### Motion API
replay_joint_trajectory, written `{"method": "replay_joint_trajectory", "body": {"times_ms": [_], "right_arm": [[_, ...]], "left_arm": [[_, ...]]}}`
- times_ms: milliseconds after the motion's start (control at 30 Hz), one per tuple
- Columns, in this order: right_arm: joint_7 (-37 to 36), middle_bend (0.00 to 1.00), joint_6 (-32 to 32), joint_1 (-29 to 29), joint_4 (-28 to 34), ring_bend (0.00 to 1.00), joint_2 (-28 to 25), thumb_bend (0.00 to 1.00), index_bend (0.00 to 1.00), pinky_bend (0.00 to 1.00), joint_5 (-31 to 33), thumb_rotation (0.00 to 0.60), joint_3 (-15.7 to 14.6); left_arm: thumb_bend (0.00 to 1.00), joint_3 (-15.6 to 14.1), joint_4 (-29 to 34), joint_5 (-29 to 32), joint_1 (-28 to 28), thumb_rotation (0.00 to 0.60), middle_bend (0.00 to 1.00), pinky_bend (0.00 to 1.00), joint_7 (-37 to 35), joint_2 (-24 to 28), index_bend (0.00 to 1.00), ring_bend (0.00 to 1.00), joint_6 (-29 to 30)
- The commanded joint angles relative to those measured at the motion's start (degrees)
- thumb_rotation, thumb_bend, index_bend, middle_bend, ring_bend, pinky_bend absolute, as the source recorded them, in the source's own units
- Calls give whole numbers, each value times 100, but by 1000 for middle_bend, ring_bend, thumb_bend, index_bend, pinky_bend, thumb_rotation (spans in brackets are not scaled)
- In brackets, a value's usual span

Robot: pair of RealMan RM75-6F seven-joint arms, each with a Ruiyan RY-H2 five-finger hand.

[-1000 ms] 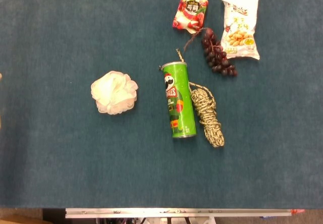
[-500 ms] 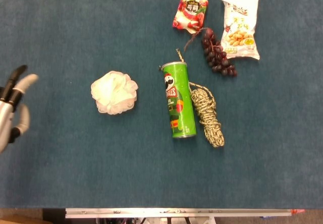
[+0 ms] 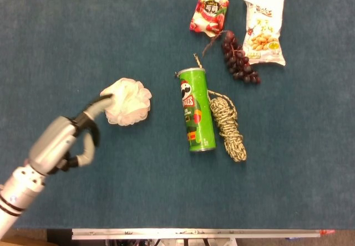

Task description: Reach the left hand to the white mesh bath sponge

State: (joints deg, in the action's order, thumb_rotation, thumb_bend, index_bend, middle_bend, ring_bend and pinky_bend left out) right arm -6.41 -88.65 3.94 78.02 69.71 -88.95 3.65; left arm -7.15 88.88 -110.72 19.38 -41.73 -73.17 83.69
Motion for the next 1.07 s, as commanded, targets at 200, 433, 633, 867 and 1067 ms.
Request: {"method": "replay_joint_trajectory", "body": {"times_ms": [200, 433, 633, 867, 1067], "right_arm": [[40, 339, 29, -7, 31, 320, -10, 897, 324, 581, 30, 600, -6], [62, 335, 76, -15, 38, 320, -14, 898, 323, 581, 71, 600, -16], [75, 333, 116, -10, 35, 320, -15, 898, 323, 581, 98, 600, -16], [95, 332, 146, -3, 46, 320, -5, 898, 324, 581, 107, 600, -20], [101, 330, 154, -6, 53, 320, -11, 898, 323, 581, 122, 600, -17]], "left_arm": [[1000, -504, 108, -860, 834, 600, 0, 527, -1462, -345, 0, 606, 12], [1000, -647, 374, -927, 1027, 600, 0, 528, -1846, -454, 0, 609, 181], [1000, -806, 451, -1133, 1127, 600, 0, 528, -1810, -529, 0, 612, 310], [1000, -937, 566, -1325, 1262, 600, 0, 528, -1809, -598, 0, 612, 456], [1000, -1006, 586, -1303, 1338, 600, 0, 528, -1797, -622, 0, 612, 523]]}}
